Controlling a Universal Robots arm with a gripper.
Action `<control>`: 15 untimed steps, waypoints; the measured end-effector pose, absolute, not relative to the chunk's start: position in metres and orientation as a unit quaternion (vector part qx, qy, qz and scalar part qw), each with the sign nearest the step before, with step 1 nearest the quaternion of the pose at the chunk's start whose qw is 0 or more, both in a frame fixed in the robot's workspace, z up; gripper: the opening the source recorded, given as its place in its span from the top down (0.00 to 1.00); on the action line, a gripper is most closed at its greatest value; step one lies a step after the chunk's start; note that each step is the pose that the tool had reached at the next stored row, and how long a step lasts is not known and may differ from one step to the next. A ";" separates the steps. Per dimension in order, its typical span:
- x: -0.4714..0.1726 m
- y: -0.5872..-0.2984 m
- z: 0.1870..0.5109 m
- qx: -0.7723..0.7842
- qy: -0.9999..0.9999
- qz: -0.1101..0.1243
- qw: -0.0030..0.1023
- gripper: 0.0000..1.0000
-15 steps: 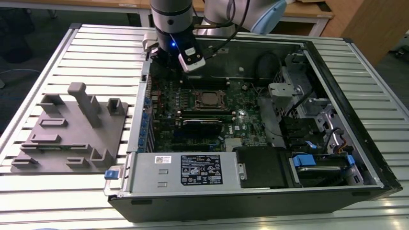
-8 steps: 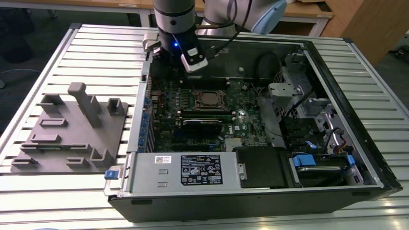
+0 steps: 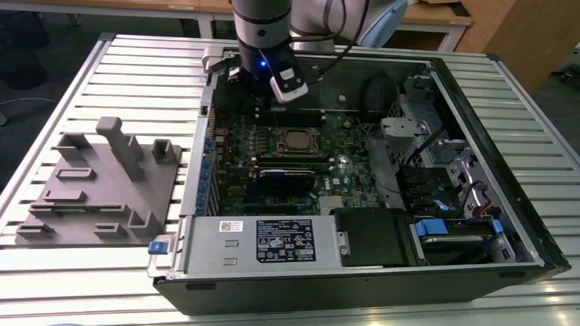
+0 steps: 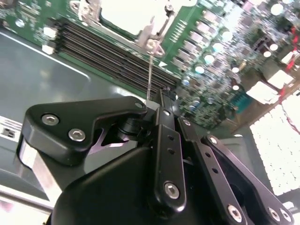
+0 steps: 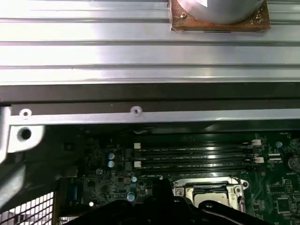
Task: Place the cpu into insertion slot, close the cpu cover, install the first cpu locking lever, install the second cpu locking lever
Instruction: 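Install the first cpu locking lever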
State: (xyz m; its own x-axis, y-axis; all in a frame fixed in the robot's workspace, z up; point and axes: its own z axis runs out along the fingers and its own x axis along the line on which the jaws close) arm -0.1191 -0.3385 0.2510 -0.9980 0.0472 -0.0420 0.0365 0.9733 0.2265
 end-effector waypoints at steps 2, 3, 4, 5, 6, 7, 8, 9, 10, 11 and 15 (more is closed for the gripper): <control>-0.113 -0.339 0.251 0.021 0.993 0.114 0.023 0.89; -0.111 -0.339 0.251 0.021 0.993 0.114 0.023 0.89; -0.108 -0.339 0.251 0.021 0.993 0.114 0.023 0.89; -0.106 -0.339 0.251 0.021 0.993 0.114 0.023 0.89; -0.104 -0.339 0.251 0.021 0.993 0.114 0.023 0.89; -0.102 -0.339 0.251 0.021 0.993 0.114 0.023 0.89; -0.101 -0.339 0.251 0.021 0.993 0.114 0.023 0.89; -0.100 -0.339 0.251 0.021 0.993 0.114 0.023 0.89; -0.099 -0.339 0.251 0.021 0.993 0.113 0.022 0.89; -0.098 -0.339 0.251 0.021 0.993 0.114 0.023 0.89; -0.098 -0.339 0.251 0.021 0.993 0.114 0.023 0.89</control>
